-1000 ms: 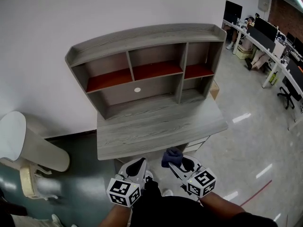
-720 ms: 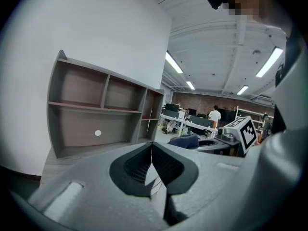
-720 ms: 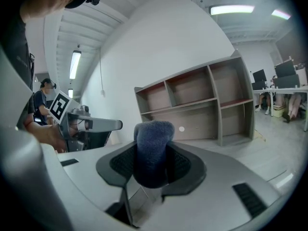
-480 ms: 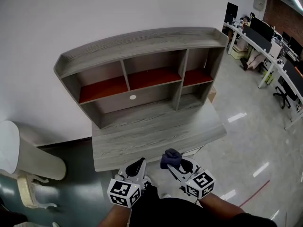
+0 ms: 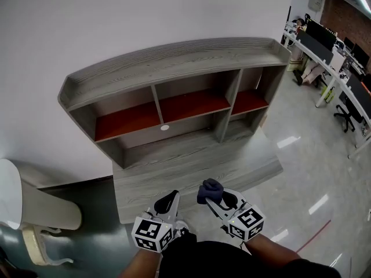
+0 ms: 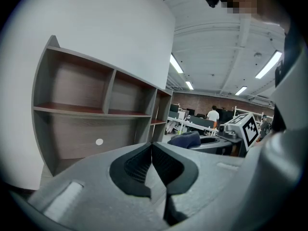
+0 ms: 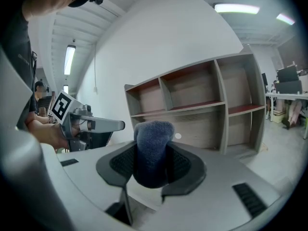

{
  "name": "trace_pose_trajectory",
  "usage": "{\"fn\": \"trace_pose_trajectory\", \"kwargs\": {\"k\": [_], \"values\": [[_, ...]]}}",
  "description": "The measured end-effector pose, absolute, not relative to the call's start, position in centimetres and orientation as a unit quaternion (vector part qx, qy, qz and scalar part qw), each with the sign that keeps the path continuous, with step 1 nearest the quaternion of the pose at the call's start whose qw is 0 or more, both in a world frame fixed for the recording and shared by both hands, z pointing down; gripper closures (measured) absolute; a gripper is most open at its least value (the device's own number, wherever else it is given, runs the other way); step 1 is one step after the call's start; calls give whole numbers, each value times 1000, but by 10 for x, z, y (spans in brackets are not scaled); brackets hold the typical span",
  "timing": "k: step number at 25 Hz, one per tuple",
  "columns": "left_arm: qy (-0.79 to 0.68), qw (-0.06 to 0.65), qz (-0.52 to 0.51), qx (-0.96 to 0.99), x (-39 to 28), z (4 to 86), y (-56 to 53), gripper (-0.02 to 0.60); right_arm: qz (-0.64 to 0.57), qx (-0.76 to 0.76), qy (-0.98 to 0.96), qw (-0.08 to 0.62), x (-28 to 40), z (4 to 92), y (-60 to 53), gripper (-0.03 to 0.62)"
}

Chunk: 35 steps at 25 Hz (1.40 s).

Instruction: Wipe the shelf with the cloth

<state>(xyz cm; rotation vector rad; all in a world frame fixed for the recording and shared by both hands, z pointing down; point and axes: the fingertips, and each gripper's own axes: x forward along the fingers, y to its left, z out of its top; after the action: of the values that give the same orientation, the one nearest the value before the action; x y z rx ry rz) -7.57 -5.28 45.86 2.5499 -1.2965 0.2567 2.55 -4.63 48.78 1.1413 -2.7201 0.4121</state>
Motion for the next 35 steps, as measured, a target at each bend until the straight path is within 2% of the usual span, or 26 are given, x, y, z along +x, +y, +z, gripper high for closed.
{"fn": "trace_pose_trajectory", "kwargs": {"k": [20,35], "values": [[-420,130,78,894,-145,463,-163,572,115,419,-895,98,-42,482,-148,436],[-458,132,65,877,-146,463,-178,572,86,405,-905,92,-32,467,-186,436]]}}
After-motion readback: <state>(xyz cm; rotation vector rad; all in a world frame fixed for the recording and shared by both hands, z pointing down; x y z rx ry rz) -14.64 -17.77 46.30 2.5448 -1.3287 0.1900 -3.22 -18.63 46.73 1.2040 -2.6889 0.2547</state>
